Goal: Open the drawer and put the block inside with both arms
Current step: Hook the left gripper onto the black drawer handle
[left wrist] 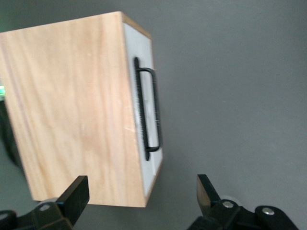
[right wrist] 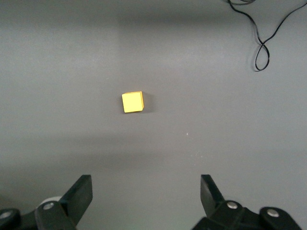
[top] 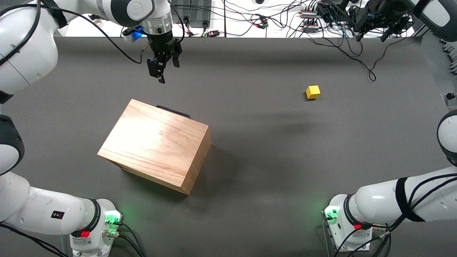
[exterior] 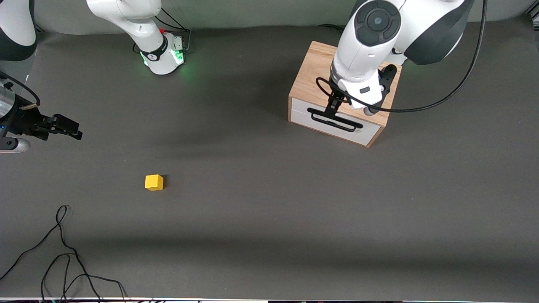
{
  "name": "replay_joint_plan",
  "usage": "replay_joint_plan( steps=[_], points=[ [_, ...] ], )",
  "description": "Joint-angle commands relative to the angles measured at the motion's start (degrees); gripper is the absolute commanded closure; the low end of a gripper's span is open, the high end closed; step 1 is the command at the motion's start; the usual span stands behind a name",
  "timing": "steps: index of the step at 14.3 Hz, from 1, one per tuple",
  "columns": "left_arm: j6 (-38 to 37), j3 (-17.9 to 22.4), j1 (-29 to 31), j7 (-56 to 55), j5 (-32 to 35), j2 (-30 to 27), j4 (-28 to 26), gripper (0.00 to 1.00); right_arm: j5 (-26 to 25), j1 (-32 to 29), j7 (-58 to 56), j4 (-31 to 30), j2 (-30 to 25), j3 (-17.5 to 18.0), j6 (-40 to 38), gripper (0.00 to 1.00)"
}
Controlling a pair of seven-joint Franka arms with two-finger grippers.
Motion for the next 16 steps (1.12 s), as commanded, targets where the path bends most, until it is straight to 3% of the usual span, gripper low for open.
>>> replay_joint_plan(
  steps=[1, 4, 10, 16],
  points=[
    [-3.08, 0.51, -1.11, -2.26, 0.81, 0.19, 0.47, 0.00, 0.33, 1.36, 1.08, 1.02, 0.18, -0.12, -0.98, 0.00],
    [2.16, 0.77, -0.32, -1.47, 2.55, 3.43, -2.87, 0.00, 0.33, 1.45, 0.90, 1.02, 0.27, -0.47, -1.15, 0.00],
    [9.92, 1.13, -0.49, -2.61, 6.34, 11.52, -3.40, 0.00, 0.33, 1.54, 0.55, 1.02, 0.27, -0.47, -0.89, 0.00],
    [16.78, 1.21, -0.40, -4.37, 8.54, 13.55, -8.32, 0.00, 0.25, 1.54, 0.46, 1.02, 0.27, -0.47, -0.98, 0.00]
  ],
)
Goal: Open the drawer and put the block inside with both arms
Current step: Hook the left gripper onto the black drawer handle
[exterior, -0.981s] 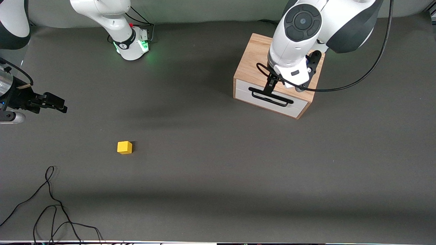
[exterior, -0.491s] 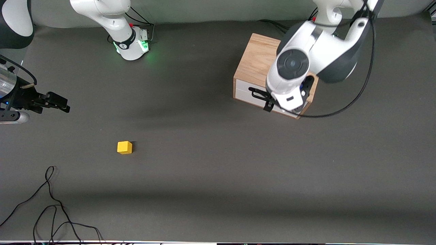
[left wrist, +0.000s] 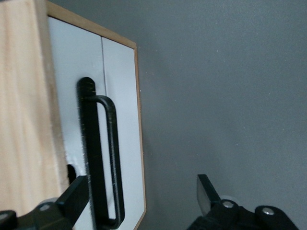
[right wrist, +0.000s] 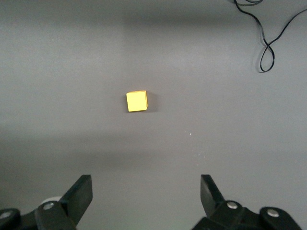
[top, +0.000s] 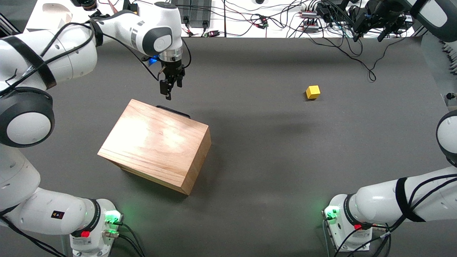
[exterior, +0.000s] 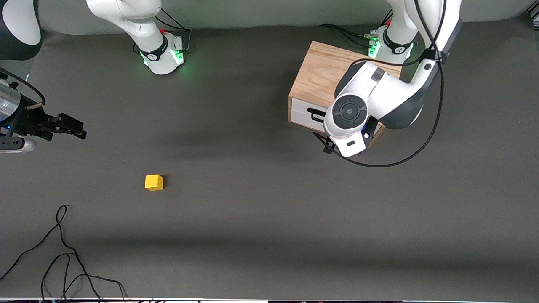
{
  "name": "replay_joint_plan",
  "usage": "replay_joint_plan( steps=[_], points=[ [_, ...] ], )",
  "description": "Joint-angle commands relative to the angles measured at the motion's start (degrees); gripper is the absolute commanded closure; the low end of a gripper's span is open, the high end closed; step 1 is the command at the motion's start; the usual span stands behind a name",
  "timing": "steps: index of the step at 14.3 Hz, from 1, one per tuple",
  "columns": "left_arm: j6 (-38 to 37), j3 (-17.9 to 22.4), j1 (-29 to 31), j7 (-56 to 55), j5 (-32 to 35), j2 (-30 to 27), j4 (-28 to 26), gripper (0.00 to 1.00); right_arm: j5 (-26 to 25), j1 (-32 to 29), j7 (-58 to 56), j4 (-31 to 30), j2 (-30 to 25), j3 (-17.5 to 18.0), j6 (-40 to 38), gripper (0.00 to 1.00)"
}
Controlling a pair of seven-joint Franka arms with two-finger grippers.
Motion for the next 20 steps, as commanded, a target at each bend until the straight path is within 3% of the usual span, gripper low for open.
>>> replay_joint_plan(
  steps=[1, 11, 20],
  points=[
    [2.21, 0.08, -0.43, -1.95, 1.85, -0.12, -1.95, 0.00, 0.23, 0.54, 0.46, 0.98, 0.26, -0.46, -0.86, 0.00],
    [4.05, 0.08, -2.71, -5.99, 2.56, 2.78, -5.02, 0.00, 0.06, 0.54, 0.46, 0.98, 0.26, -0.46, -0.59, 0.00],
    [5.73, 0.08, -2.28, -5.82, 4.66, 5.42, -3.53, 0.00, -0.03, 0.63, 0.63, 0.98, 0.17, -0.46, -0.59, 0.00]
  ],
)
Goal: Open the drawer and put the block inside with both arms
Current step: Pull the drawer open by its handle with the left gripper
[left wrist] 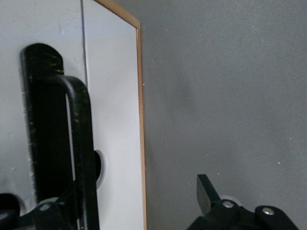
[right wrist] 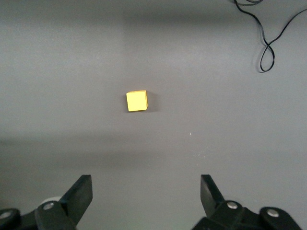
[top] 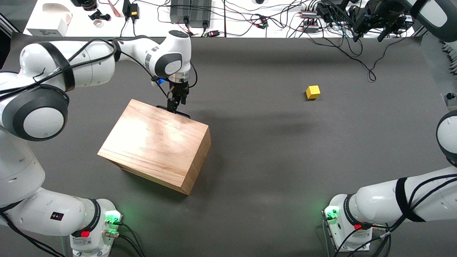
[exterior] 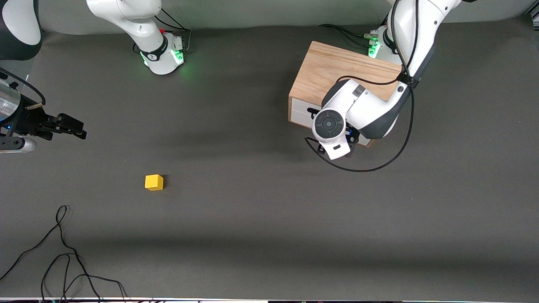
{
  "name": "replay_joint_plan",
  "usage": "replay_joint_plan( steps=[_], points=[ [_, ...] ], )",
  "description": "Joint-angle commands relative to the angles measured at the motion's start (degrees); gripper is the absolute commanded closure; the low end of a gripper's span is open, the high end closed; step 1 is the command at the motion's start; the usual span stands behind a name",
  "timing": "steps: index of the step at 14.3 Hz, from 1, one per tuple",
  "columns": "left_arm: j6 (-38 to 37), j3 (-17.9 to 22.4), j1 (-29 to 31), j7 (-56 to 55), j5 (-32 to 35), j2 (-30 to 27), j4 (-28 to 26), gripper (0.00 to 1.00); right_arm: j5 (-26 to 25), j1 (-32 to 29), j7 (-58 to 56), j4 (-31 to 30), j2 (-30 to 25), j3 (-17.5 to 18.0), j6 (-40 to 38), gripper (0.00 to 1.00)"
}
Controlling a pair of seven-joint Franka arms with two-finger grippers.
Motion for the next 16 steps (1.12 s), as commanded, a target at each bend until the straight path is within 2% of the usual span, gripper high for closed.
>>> replay_joint_plan(
  steps=[1, 9, 16],
  points=[
    [-0.04, -0.05, -0.09, -1.31, 1.78, 0.53, 2.01, 0.00, -0.03, 0.54, 0.63, 0.89, 0.17, -0.38, -0.54, 0.00],
    [-0.48, 0.04, -0.08, -1.05, 2.13, 2.64, 6.23, 0.00, -0.21, 0.54, 0.55, 0.89, 0.26, -0.46, -0.54, 0.00],
    [0.14, 0.04, -0.70, -0.70, 5.38, 8.35, 13.35, 0.00, -0.56, 0.63, 0.19, 0.98, 0.44, -0.37, 0.51, 0.00]
  ],
)
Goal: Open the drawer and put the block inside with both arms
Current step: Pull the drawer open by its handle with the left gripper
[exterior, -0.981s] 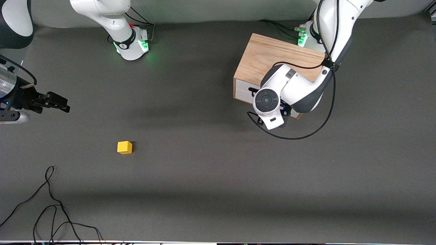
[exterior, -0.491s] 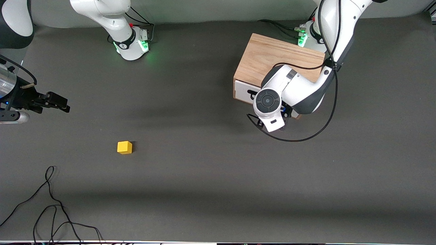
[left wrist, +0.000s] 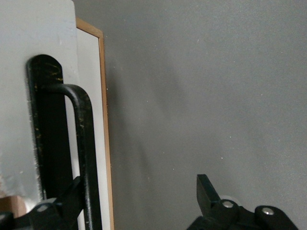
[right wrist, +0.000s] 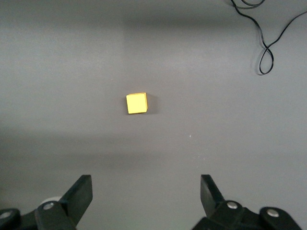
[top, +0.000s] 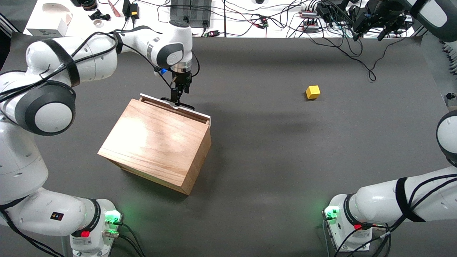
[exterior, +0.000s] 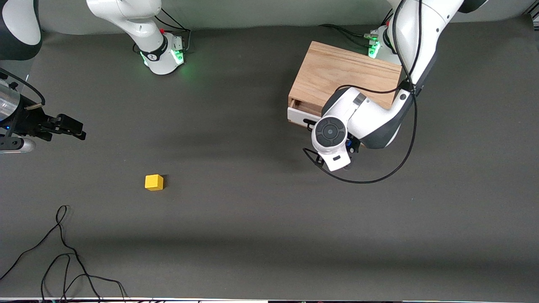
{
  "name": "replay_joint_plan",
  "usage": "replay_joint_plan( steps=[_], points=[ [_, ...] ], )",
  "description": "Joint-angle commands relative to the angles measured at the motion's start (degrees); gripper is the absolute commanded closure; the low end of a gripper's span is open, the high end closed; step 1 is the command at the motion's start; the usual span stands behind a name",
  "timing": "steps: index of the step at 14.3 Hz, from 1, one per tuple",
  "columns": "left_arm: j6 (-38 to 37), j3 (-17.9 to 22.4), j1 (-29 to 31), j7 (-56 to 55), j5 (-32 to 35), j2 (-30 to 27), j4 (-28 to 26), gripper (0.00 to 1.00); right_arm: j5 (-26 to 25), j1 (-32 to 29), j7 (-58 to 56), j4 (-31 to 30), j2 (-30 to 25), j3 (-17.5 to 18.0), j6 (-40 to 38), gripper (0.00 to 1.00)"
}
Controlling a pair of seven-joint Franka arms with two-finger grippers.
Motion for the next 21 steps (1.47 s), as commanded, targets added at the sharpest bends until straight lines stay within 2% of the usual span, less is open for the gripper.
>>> replay_joint_plan(
  steps=[1, 5, 14, 21],
  points=[
    [0.72, -0.02, -0.71, -0.52, 3.11, 4.23, 5.68, 0.00, -0.52, 0.63, 0.28, 0.98, 0.44, -0.37, -0.08, 0.00],
    [1.77, -0.11, -1.94, -0.43, 5.66, 7.75, 11.31, 0.00, -0.52, 0.54, 0.28, 0.98, 1.14, -0.37, 0.53, 0.00],
    [14.51, 0.15, -1.94, -0.52, 8.83, 8.63, 12.38, 0.00, 0.27, 0.45, 0.19, 3.35, 2.11, -0.55, 0.97, 0.00],
    [15.23, 1.21, -1.68, -0.26, 9.97, 7.94, 14.92, 0.00, 0.36, 0.54, 0.28, 3.44, 2.81, -0.28, 1.24, 0.00]
  ],
)
